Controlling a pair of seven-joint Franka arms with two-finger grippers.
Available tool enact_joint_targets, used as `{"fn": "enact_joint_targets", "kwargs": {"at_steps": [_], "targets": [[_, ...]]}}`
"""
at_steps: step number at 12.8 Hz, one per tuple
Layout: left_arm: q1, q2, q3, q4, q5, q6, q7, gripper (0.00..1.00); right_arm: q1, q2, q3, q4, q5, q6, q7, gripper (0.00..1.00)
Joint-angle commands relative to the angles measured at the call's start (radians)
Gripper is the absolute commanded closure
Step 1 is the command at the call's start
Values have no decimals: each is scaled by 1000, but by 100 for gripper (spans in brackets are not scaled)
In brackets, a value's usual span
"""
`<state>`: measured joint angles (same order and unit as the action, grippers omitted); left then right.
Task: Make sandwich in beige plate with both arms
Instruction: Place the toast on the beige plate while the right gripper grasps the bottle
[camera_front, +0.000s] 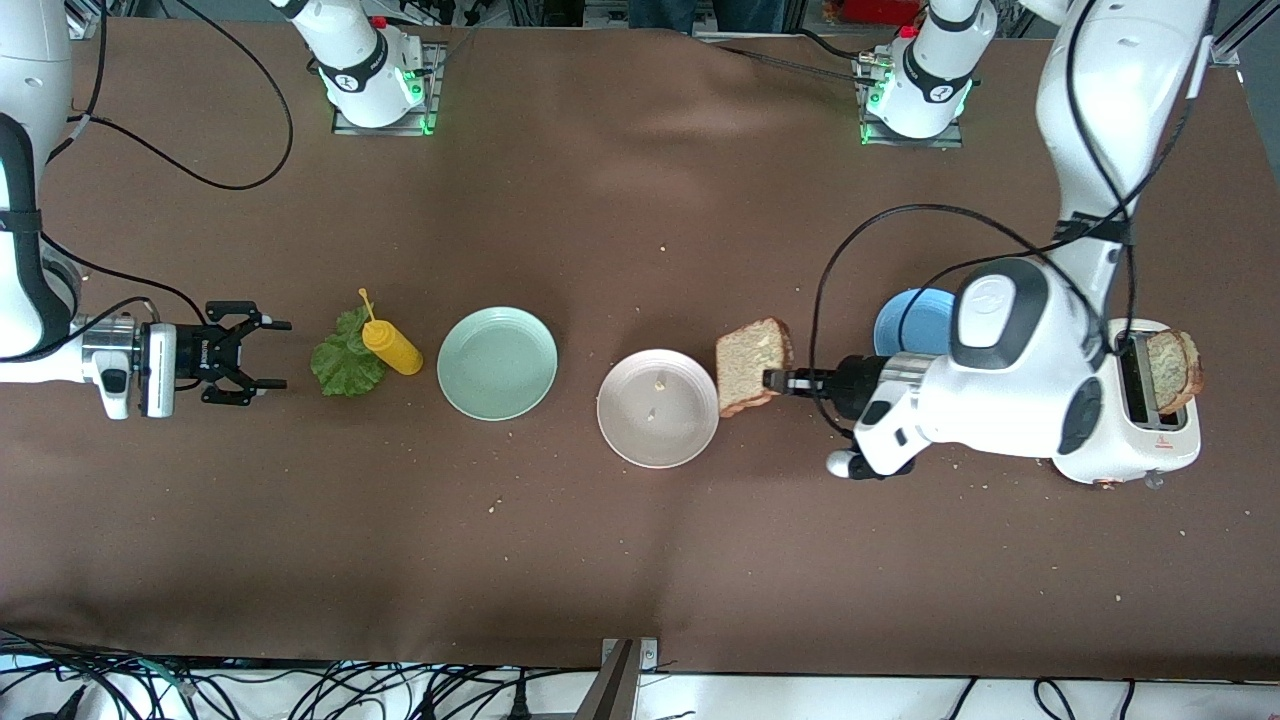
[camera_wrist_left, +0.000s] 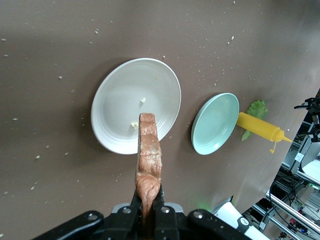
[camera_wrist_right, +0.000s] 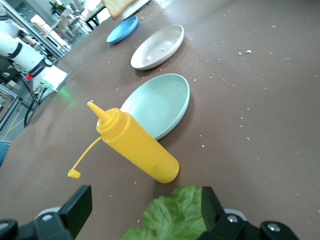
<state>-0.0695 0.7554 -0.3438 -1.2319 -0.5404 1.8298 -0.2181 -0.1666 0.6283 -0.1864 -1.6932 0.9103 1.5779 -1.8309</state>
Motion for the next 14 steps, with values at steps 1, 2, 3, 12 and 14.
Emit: {"fn": "enact_joint_targets", "kwargs": {"at_steps": [1, 2, 3, 12, 14], "targets": [[-76, 31, 9, 6, -29, 109, -27, 100, -14, 47, 7, 12, 62, -50, -123, 5], [-101, 44, 9, 0, -30, 164, -49, 100, -13, 60, 10, 14, 71, -52, -163, 5], [-111, 56, 9, 0, -32, 187, -67, 100, -11, 76, 13, 14, 88, -52, -220, 5], [-222, 120, 12, -46, -56, 425, -164, 100, -4, 172, 65, 12, 144, -110, -481, 5], [-225, 124, 14, -52, -53, 451, -167, 100, -2, 179, 67, 12, 151, -111, -496, 5]]}}
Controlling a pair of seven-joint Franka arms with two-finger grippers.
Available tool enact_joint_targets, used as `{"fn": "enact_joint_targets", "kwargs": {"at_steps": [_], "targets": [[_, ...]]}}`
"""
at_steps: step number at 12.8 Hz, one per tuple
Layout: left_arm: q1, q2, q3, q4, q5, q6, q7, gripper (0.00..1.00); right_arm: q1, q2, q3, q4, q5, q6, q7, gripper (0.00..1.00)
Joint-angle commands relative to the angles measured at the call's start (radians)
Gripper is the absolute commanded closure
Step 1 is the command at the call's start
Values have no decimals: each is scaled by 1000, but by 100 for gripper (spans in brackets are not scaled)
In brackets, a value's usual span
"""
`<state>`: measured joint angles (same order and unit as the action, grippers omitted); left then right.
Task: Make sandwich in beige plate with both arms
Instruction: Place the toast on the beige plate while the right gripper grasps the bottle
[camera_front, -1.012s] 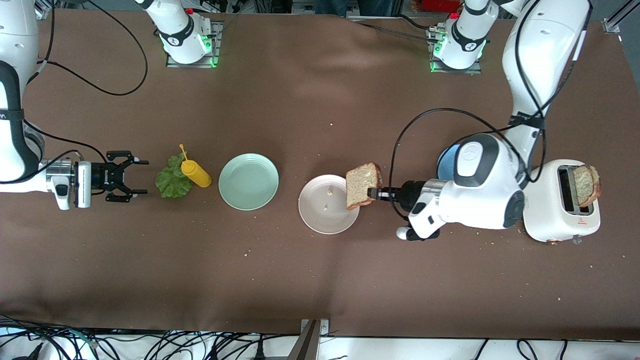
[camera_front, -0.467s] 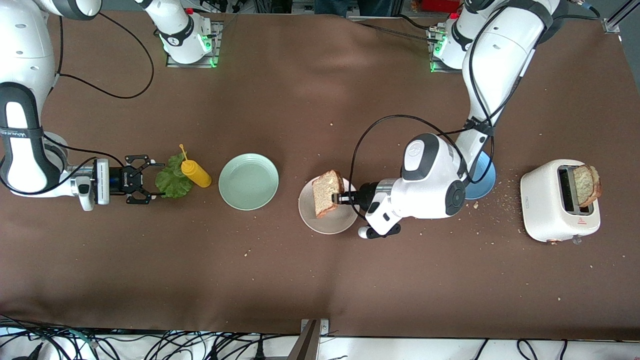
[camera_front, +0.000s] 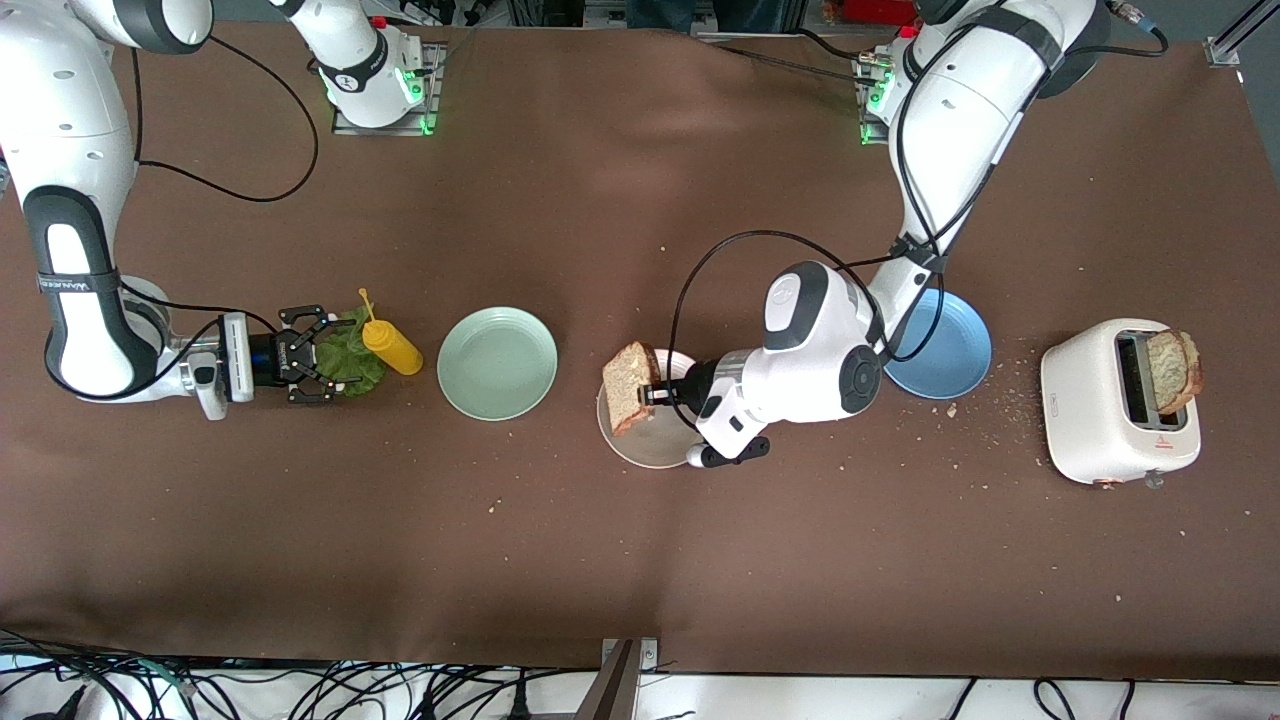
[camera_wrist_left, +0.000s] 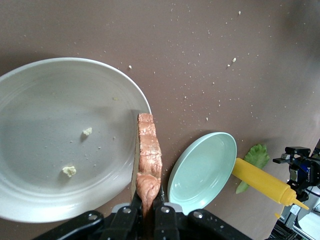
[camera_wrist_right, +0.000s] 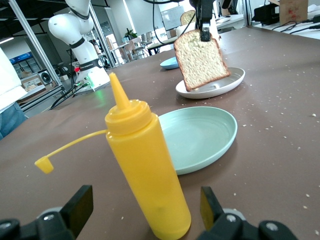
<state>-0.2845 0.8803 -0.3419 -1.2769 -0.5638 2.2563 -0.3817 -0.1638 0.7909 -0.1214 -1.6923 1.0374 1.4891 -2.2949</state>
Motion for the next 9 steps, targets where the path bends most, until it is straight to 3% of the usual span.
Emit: {"fn": "enact_joint_targets", "kwargs": {"at_steps": [1, 2, 4, 7, 9], "targets": [[-13, -3, 15, -16, -27, 25, -3, 91, -2, 24, 17, 11, 38, -21, -34, 5], [-15, -3, 30, -21, -27, 25, -3, 70, -3, 33, 32, 10, 46, -21, -37, 5], [-13, -3, 56, -22, -25, 25, -2, 0, -2, 44, 51, 10, 56, -23, -60, 6], [43, -7, 87, -25, -36, 2, 0, 0, 0, 45, 63, 10, 59, -18, -64, 7], [100, -35, 87, -18, -22, -87, -3, 0, -2, 50, 71, 8, 61, -16, -64, 10]]}}
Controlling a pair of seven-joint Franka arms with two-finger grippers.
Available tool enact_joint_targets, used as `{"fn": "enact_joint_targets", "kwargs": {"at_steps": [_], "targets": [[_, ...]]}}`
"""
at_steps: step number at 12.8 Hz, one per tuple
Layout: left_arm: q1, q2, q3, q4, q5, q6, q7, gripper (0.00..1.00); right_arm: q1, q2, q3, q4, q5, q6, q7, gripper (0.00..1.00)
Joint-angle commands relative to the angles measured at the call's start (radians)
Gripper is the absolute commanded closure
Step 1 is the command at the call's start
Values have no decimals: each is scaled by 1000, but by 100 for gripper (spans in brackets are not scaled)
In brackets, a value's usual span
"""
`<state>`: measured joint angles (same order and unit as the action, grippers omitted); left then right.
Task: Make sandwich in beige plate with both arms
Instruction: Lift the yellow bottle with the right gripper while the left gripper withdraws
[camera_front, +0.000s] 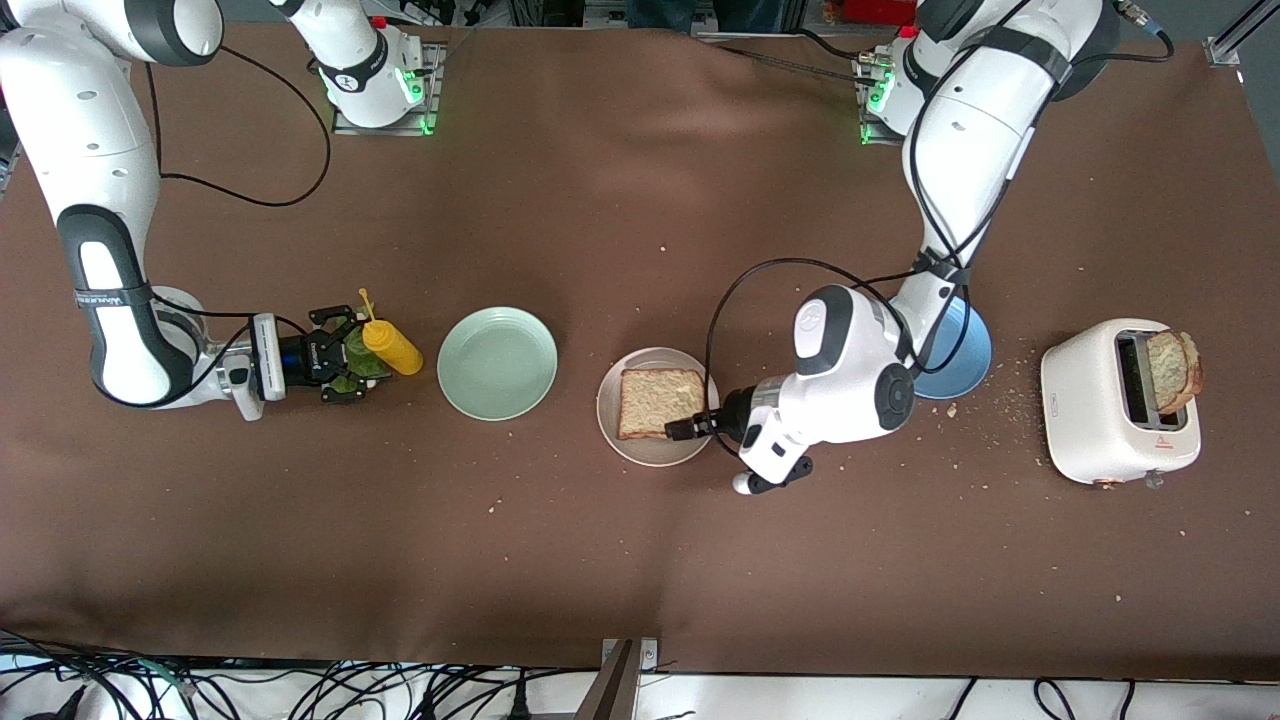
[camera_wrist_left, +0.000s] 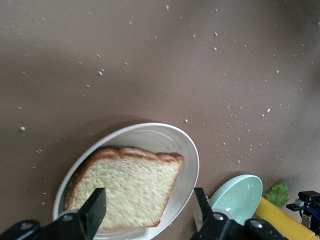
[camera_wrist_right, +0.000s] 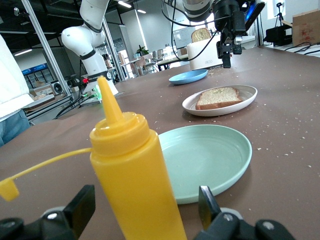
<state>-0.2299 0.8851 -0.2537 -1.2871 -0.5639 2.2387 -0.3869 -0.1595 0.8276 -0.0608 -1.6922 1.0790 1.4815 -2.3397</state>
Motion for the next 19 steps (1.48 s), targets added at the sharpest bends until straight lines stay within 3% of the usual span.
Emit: {"fn": "enact_joint_targets", "kwargs": {"at_steps": [1, 2, 5, 8, 13, 19], "targets": [[63, -54, 8, -6, -18, -74, 3, 0, -3, 16, 12, 8, 19, -6, -20, 12], [82, -63, 30, -6, 30, -77, 3, 0, 3, 16, 12, 9, 19, -4, -20, 23], [180, -138, 60, -5, 296, -212, 3, 0, 5, 16, 10, 19, 18, -9, -18, 96], [316, -204, 56, 0, 366, -358, 96, 0, 5, 2, 9, 37, 16, -13, 14, 100], [400, -287, 76, 2, 490, -398, 151, 0, 87, -67, 6, 150, -65, 31, 377, 100], [411, -368, 74, 5, 713, -544, 300, 0, 308, -102, 4, 391, -407, 180, 923, 100]]}}
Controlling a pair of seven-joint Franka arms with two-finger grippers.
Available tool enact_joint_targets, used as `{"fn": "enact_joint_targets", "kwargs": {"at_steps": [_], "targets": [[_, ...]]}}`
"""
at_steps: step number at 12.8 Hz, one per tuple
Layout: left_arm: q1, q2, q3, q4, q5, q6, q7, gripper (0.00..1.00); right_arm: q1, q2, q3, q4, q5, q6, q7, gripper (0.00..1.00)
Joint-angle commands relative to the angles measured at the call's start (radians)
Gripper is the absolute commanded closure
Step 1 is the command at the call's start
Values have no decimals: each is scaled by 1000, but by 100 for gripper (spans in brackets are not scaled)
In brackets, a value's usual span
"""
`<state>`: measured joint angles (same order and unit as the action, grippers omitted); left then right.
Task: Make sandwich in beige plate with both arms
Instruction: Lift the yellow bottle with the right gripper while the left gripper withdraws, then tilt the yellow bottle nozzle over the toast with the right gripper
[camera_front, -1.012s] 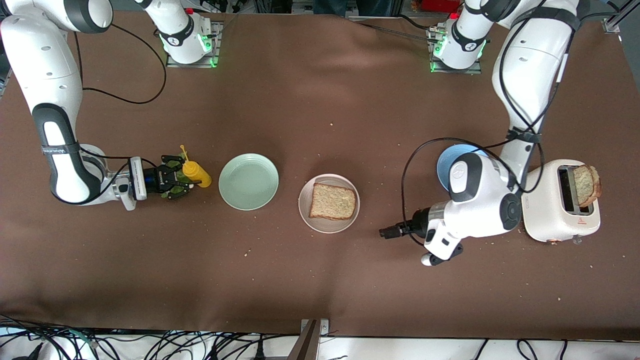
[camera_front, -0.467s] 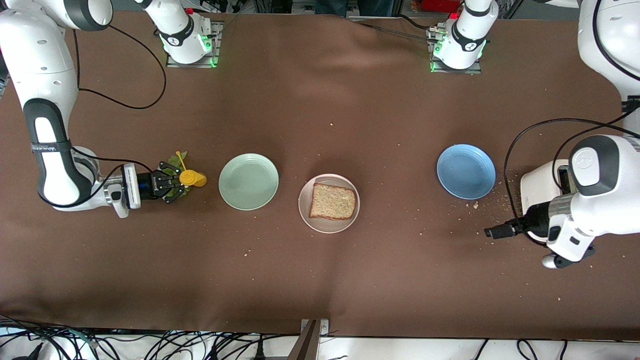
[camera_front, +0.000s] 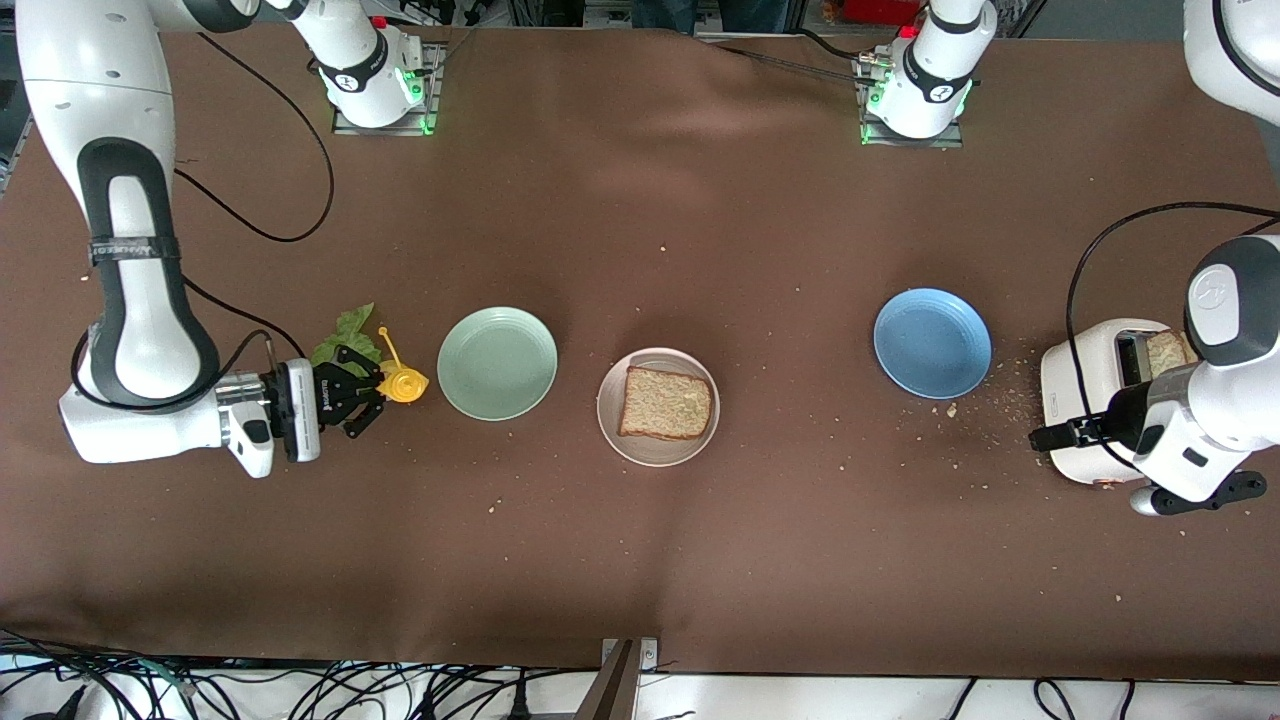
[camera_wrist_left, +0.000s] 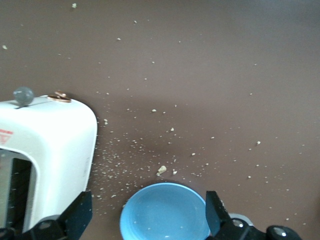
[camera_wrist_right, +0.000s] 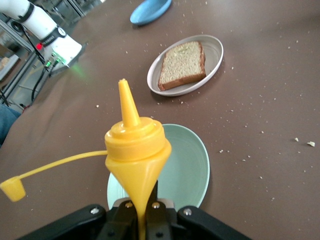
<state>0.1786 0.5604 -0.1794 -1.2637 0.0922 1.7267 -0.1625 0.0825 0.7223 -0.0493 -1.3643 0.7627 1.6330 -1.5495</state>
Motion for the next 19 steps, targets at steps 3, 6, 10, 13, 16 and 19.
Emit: {"fn": "enact_joint_targets", "kwargs": {"at_steps": [3, 6, 10, 13, 16, 19], "targets": [[16, -51, -2, -19, 54, -72, 115, 0, 169, -15, -7, 106, -256, 112, 364, 100], [16, -60, -3, -19, 49, -72, 113, 0, 314, -17, -10, 154, -521, 162, 539, 100], [18, -63, 0, -16, 58, -73, 115, 0, 537, -8, -7, 163, -894, 176, 843, 100], [18, -79, -2, -19, 49, -75, 115, 0, 698, 23, -7, 157, -1176, 168, 1053, 100], [16, -80, -11, -20, 43, -96, 109, 0, 845, 87, -12, 149, -1422, 88, 1325, 100], [16, -82, -11, -19, 43, -96, 109, 0, 859, 114, -12, 148, -1504, 85, 1344, 100]]}}
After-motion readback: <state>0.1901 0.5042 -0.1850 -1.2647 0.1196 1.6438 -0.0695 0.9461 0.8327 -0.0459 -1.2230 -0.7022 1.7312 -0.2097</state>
